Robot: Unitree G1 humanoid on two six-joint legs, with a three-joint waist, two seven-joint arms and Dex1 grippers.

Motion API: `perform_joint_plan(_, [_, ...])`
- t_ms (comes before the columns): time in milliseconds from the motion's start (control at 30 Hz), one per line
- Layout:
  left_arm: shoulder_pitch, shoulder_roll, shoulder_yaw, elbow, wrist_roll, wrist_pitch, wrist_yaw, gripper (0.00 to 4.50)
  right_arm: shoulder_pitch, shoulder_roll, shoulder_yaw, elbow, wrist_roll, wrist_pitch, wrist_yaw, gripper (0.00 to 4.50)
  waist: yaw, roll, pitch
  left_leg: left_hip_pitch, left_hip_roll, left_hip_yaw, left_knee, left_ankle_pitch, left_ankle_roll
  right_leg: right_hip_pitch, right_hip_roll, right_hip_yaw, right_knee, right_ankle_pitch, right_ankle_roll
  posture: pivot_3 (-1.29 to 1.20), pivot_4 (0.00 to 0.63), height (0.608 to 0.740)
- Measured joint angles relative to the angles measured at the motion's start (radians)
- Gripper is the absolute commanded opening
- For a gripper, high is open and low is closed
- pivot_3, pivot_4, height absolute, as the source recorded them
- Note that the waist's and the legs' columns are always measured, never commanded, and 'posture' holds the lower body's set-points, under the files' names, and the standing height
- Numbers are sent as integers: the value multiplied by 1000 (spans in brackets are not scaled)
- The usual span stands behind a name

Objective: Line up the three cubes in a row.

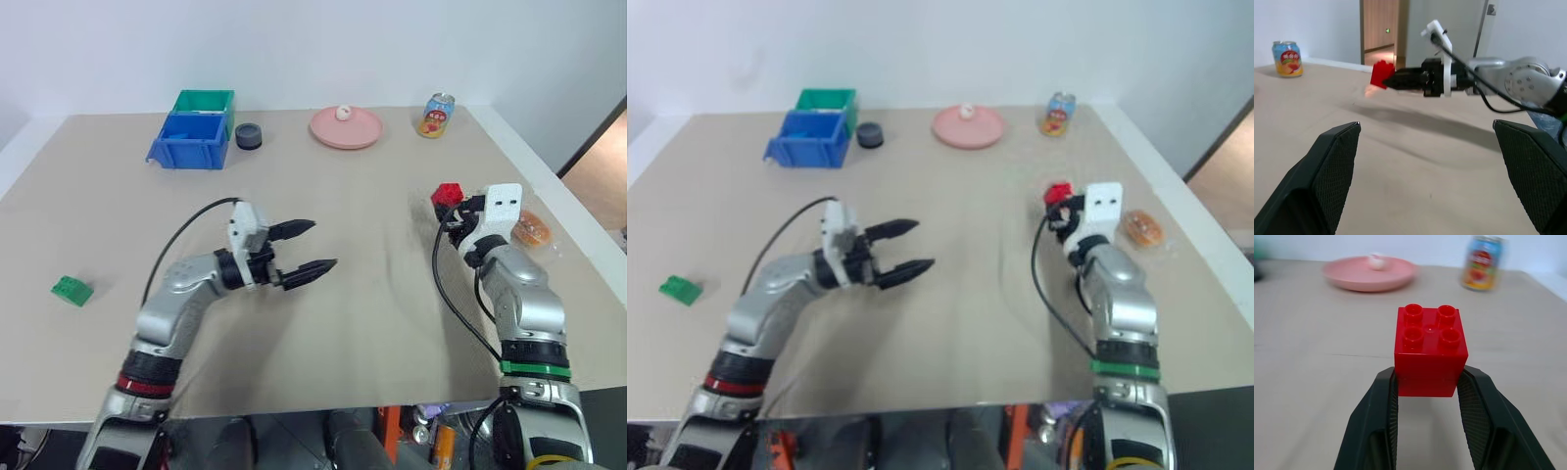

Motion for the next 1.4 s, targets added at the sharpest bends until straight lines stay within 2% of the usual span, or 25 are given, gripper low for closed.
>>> perform_joint_plan(167, [104,149,92,-120,-101,78,-49,4500,16,-120,85,-77,110,19,377,1169,1,0,1,0,1,0,-2,0,0,-1,0,-1,0,-2,-1,0,150,740])
perform_joint_plan(267, [152,196,139,-179,-148,107,-55,4500,10,-149,123,-95,144,40,492,1169,1,-1,1,0,1,0,-2,0,0,0,0,-1,0,-2,-2,0,150,740])
perform_joint_plan(367, [273,274,222,-250,-201,131,-71,4500,7,-183,214,-115,153,43,653,1169,-2,-2,2,0,1,0,-2,0,0,-2,0,-2,0,-5,-7,0,150,740])
perform_joint_plan(567, [452,302,289,-344,-226,128,-77,4500,4,-192,325,-85,87,-94,816,1169,2,-4,3,0,1,0,-2,0,0,-2,-1,-2,0,-5,-7,0,150,740])
perform_joint_plan(733, [565,322,371,-392,-241,123,-64,4500,6,-201,349,-28,49,-195,898,1169,4,-5,4,0,2,1,-2,0,-1,-3,-1,-2,0,-5,-8,0,150,740])
perform_joint_plan(900, [579,334,433,-404,-258,111,-57,4500,12,-232,349,-28,45,-229,942,1169,5,-6,4,0,2,1,-2,0,-1,-3,-1,-2,0,-4,-8,0,150,740])
perform_joint_plan(1167, [529,332,412,-355,-247,85,-62,4500,37,-258,348,-27,32,-244,951,1169,4,-6,4,0,2,1,-2,0,-1,-3,-1,-2,0,-4,-8,0,150,740])
perform_joint_plan(1400, [448,326,368,-306,-229,73,-67,4500,41,-238,348,-27,23,-263,926,1169,5,-6,5,0,2,1,-2,0,-1,-3,-1,-2,0,-4,-8,0,150,740])
